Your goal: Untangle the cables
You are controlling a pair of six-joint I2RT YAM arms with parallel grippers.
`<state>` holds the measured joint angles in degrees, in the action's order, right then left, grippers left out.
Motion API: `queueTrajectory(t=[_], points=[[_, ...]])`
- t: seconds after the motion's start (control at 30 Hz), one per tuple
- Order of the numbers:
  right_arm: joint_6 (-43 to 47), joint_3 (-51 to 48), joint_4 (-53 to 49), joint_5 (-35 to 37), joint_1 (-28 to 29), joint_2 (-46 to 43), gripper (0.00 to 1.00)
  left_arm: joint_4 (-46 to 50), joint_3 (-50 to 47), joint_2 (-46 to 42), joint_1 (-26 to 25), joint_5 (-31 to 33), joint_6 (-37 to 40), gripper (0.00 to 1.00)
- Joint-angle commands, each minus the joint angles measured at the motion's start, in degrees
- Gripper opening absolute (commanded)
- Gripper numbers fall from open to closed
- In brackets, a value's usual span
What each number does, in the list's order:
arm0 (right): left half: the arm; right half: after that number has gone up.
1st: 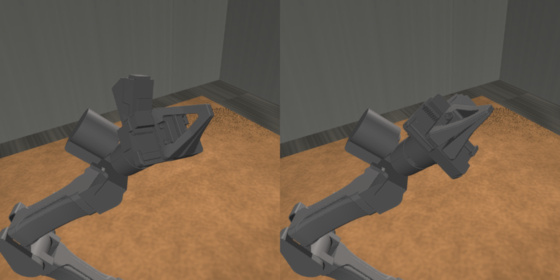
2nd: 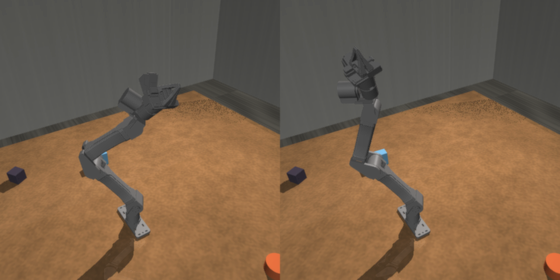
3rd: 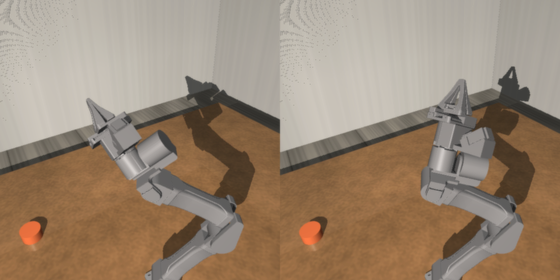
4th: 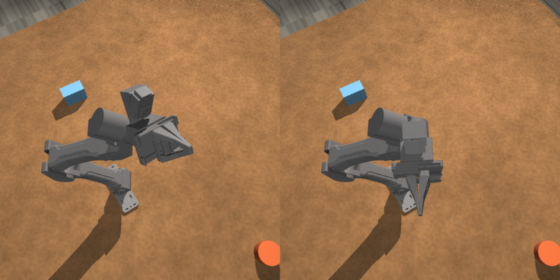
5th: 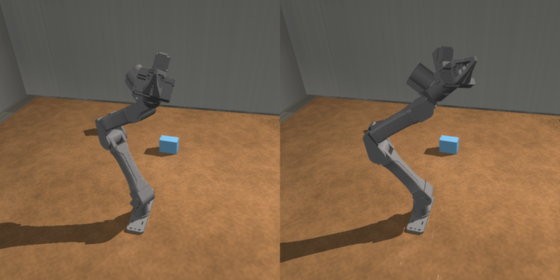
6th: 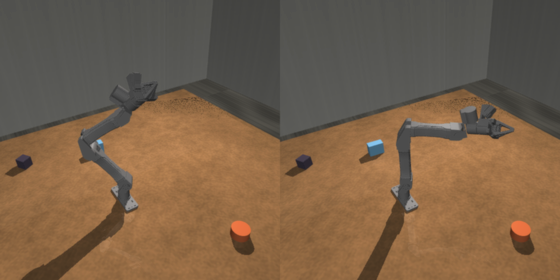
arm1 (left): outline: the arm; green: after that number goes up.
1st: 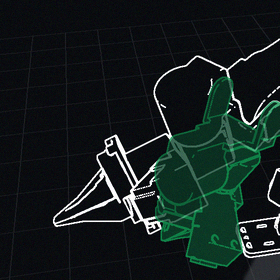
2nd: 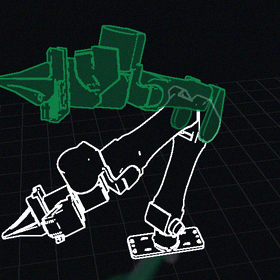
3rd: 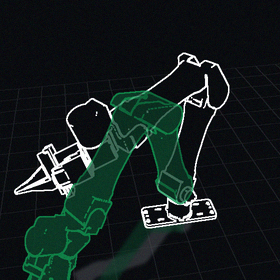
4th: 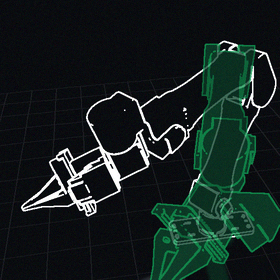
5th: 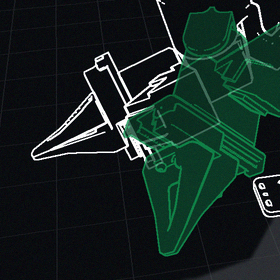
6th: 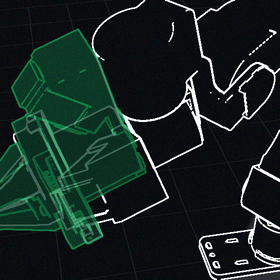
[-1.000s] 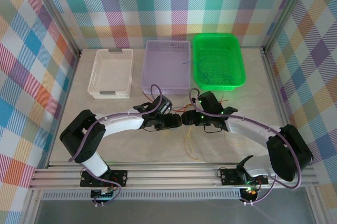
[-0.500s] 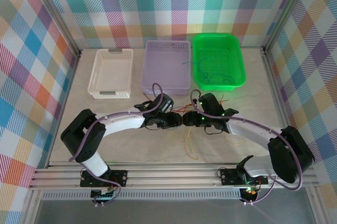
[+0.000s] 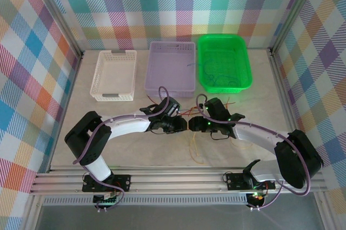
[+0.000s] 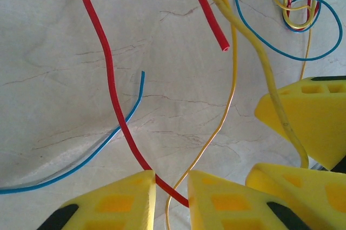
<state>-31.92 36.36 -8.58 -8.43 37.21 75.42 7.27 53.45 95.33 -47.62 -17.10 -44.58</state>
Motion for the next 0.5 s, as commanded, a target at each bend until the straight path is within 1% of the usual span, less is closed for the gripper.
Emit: queueTrajectory(t=[0.0, 0.13, 0.27, 0.37, 0.47], points=[[-0.8, -0.7, 1.3, 0.1, 0.6, -1.0, 0.57, -0.2, 0.6, 1.3, -0.7, -0.6, -0.1, 0.21], [-0.8, -0.9, 1.1, 0.4, 0.6, -1.0, 0.53, 0.0, 0.8, 2.0, -0.8, -0.8, -0.1, 0.2], [-1.0, -0.9, 1.6, 0.2, 0.6, -0.4, 0.44, 0.8, 1.3, 2.3, -0.8, -0.3, 0.3, 0.19], [-1.1, -0.8, 1.5, 0.3, 0.6, -0.1, 0.34, 1.8, 1.6, 2.0, -0.9, 0.5, 0.9, 0.15], [-1.0, -0.6, 0.8, 0.9, 0.6, -0.9, 0.21, 2.5, 1.8, 2.3, -0.9, 1.1, 1.3, 0.13]])
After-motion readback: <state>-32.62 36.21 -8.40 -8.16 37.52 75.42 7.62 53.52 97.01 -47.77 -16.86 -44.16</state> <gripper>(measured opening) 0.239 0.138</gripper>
